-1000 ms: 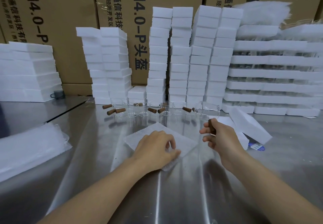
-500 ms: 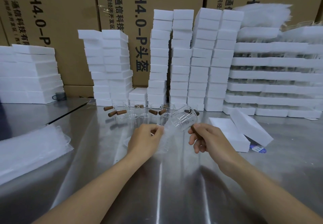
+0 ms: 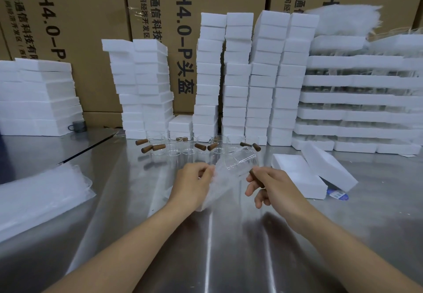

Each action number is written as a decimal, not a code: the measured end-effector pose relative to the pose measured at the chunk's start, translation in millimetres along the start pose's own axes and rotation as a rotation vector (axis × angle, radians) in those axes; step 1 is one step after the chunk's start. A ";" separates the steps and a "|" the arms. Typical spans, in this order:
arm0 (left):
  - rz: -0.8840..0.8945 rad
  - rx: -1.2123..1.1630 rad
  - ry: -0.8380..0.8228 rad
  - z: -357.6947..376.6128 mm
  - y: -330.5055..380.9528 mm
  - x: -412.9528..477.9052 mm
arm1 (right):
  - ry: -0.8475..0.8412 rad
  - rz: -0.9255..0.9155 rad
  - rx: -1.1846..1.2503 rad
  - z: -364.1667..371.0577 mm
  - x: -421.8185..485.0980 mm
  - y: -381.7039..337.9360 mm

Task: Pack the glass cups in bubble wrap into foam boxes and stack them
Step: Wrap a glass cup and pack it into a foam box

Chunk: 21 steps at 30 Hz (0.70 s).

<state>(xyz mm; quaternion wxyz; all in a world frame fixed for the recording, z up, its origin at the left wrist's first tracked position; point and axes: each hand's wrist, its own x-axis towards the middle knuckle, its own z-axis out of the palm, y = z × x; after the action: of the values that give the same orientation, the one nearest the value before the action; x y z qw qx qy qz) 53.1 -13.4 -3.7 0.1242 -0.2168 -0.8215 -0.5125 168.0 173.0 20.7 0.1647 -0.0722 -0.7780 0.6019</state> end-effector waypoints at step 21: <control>0.617 0.181 0.026 -2.2 40.0 -34.7 | -0.013 -0.036 -0.150 -1.1 1.4 7.9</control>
<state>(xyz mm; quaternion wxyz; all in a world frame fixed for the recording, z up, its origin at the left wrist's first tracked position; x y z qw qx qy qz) 102.8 -8.1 14.0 0.3030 -0.4370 -0.7578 -0.3781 166.3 176.5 13.5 0.1644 -0.0666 -0.8233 0.5392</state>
